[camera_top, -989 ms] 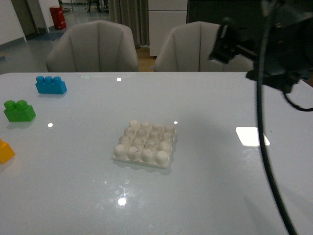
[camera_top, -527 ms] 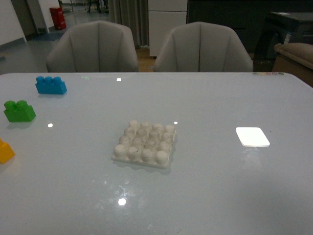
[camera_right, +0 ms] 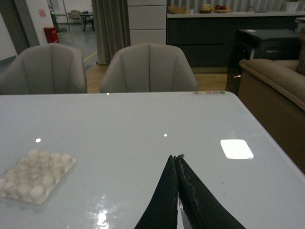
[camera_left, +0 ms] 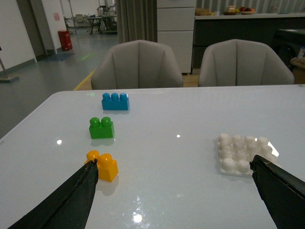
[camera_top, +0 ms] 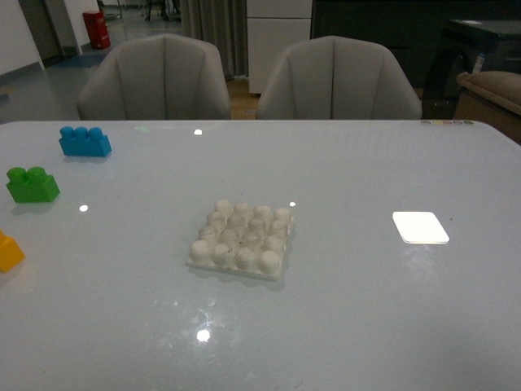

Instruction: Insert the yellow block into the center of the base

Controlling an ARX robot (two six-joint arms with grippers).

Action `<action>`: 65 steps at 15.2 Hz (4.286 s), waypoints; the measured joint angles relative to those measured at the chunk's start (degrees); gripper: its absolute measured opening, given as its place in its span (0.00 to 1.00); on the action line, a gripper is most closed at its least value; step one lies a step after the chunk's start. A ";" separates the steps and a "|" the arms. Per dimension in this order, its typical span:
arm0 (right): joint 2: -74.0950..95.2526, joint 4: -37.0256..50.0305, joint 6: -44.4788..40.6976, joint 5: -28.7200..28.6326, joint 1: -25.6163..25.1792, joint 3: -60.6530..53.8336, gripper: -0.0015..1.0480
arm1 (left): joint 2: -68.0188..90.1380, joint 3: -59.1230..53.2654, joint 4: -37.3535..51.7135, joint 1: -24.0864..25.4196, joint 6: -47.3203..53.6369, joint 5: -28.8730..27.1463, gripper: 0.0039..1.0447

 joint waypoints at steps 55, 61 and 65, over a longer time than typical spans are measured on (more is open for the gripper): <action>-37.77 -32.46 -0.07 0.17 0.00 -4.90 0.94 | 124.58 58.05 37.40 25.86 14.78 35.01 0.94; -37.77 -32.46 -0.07 0.17 0.00 -4.90 0.94 | 126.77 59.43 37.55 26.82 12.41 38.62 0.94; -37.77 -32.46 -0.07 0.17 0.00 -4.90 0.94 | 130.16 59.78 40.96 26.03 12.41 37.77 0.94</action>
